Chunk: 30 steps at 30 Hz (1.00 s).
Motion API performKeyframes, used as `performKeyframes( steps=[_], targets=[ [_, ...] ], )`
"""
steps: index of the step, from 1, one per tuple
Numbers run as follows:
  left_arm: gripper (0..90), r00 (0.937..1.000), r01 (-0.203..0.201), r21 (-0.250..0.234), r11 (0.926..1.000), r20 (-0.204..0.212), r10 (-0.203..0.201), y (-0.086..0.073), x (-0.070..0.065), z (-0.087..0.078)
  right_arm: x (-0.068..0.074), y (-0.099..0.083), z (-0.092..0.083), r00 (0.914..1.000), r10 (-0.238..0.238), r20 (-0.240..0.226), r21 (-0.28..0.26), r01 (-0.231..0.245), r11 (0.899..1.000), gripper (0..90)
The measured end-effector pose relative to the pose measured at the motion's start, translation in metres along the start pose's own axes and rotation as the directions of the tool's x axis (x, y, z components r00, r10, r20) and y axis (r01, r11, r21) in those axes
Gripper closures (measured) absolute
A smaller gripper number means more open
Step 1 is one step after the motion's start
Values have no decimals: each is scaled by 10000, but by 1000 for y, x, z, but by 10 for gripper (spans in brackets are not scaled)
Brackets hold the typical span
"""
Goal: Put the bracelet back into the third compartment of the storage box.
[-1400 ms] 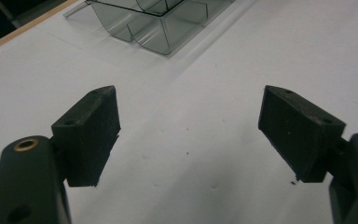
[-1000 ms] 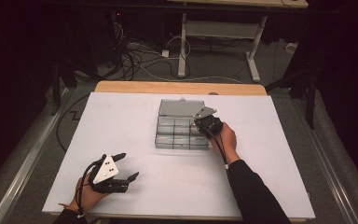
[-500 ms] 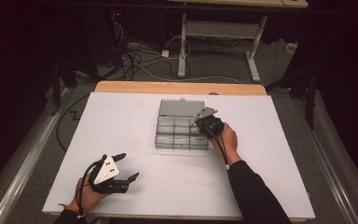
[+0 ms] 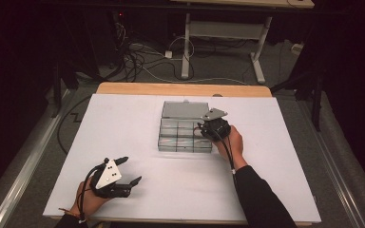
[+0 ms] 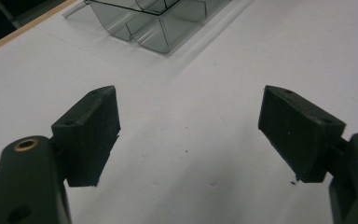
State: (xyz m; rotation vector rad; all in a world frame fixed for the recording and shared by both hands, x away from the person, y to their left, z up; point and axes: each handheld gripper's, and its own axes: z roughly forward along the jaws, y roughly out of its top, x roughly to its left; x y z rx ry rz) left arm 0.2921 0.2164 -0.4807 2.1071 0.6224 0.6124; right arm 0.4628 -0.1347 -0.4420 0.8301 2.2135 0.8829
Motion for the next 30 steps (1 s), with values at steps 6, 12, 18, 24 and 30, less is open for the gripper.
performKeyframes(
  steps=[6,12,18,24,30],
  targets=[
    [203,10000,-24,30,10000,-11,24,0,0,1,-3,-1,-17,9987,470,-184,-869,-484,9950,567],
    [203,10000,-32,33,10000,-27,32,1,0,1,-7,-4,-32,9933,1073,-426,-1471,-1125,9827,482],
    [203,10000,-37,30,10000,-47,37,1,-1,0,-8,-11,-49,9919,1209,-384,-2053,-1262,9705,391],
    [203,10000,-19,33,10000,-38,19,1,-2,1,-7,-19,-69,9922,1232,-211,-2651,-1243,9562,307],
    [203,10000,-14,44,10000,-43,14,1,-2,1,-4,-30,-85,9923,1138,-485,-2970,-1231,9469,256]
  ],
)
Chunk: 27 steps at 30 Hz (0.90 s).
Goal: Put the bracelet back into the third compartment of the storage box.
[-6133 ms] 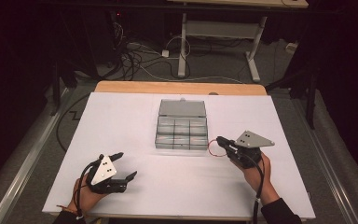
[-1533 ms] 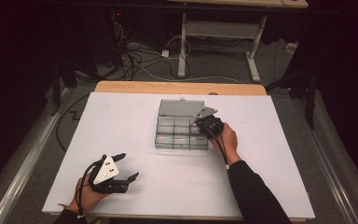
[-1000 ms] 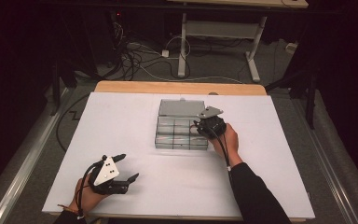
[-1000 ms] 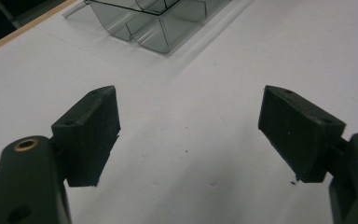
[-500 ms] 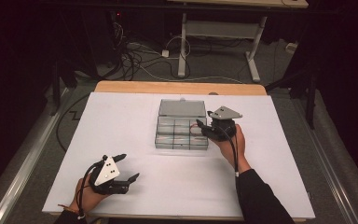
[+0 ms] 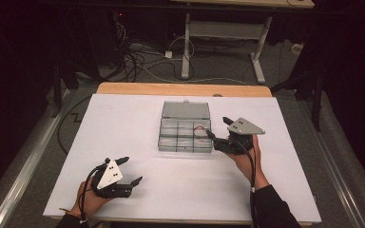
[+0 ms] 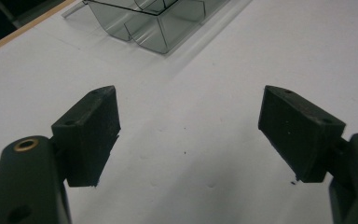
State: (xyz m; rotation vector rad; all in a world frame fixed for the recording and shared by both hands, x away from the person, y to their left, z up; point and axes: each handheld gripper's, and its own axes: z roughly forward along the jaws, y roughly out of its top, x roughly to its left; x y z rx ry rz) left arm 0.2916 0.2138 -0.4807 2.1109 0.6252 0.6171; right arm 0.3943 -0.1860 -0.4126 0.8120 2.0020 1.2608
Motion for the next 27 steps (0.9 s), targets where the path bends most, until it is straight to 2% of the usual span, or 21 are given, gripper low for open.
performKeyframes(
  steps=[14,20,27],
  targets=[
    [203,9999,-145,-54,9999,-52,144,1,0,-3,15,-12,-39,9986,-260,-464,-426,240,9988,221],
    [207,9998,-166,-16,9999,-102,165,2,0,-3,21,-20,-53,9974,-425,-575,-459,399,9982,215],
    [207,9998,-183,-14,9998,-108,183,2,-1,-3,21,-31,-67,9970,-464,-619,-408,440,9982,216]
  ],
)
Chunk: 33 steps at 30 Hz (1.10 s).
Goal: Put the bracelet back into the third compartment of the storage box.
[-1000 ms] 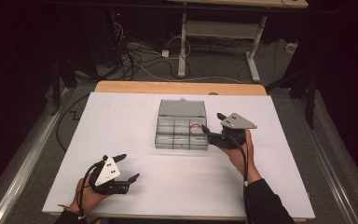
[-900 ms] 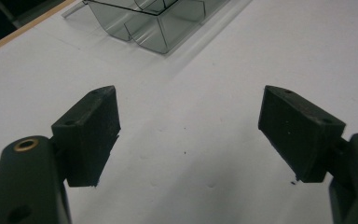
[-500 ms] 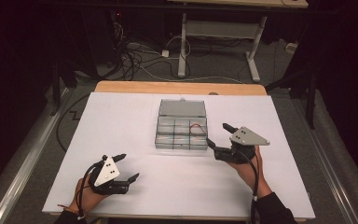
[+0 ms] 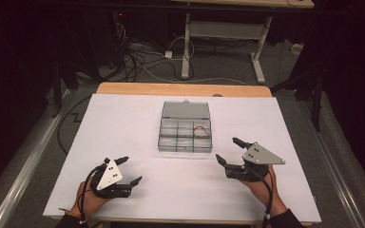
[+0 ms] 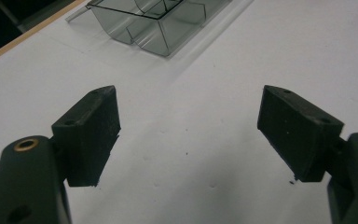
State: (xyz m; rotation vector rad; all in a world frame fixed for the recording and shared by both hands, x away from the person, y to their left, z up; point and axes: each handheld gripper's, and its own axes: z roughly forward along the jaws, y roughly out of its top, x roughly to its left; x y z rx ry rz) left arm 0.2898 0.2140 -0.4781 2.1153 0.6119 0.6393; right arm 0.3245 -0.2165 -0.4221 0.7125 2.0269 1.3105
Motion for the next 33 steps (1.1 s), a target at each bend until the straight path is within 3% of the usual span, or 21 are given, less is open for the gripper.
performKeyframes(
  steps=[4,11,16,19,26,33],
  targets=[
    [207,10000,-3,4,10000,-38,3,0,0,0,-1,-7,-8,10000,69,3,100,-69,9999,218],
    [203,9997,88,-29,10000,-235,-89,-1,2,0,-1,-20,-15,9992,-396,0,571,396,9976,306],
    [206,9995,55,85,9999,-315,-52,-1,3,1,-2,-29,-16,9992,-385,57,895,378,9953,327],
    [255,9995,37,112,9999,-324,-33,-1,3,0,-2,-32,-16,9991,-415,91,1022,404,9939,421],
    [576,9996,5,272,9996,-287,3,-1,4,-1,-1,-35,-11,9991,-402,-124,1439,415,9887,720],
    [817,9992,375,349,9987,-138,-371,-1,9,-1,-5,-39,-8,9992,-336,-201,1850,367,9820,900]
  ],
)
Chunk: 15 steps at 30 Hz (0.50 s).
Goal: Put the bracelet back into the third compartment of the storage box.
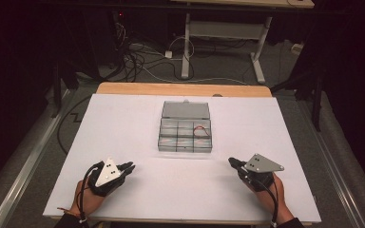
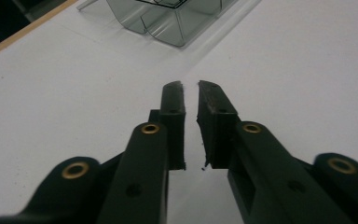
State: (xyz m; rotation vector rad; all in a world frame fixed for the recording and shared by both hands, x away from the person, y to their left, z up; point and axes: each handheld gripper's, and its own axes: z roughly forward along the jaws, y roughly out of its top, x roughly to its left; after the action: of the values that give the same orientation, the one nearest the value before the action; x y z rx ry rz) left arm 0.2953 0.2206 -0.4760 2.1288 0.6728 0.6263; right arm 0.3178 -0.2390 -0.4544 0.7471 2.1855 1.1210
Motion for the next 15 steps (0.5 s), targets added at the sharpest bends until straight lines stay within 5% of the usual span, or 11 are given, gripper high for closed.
performKeyframes(
  steps=[8,15],
  targets=[
    [880,9996,54,354,9994,281,-64,8,9,14,-11,-2,6,9999,165,19,265,-165,9995,900],
    [879,9989,309,394,9987,333,-322,28,30,30,-38,3,21,9990,401,172,466,-408,9981,900]
  ],
)
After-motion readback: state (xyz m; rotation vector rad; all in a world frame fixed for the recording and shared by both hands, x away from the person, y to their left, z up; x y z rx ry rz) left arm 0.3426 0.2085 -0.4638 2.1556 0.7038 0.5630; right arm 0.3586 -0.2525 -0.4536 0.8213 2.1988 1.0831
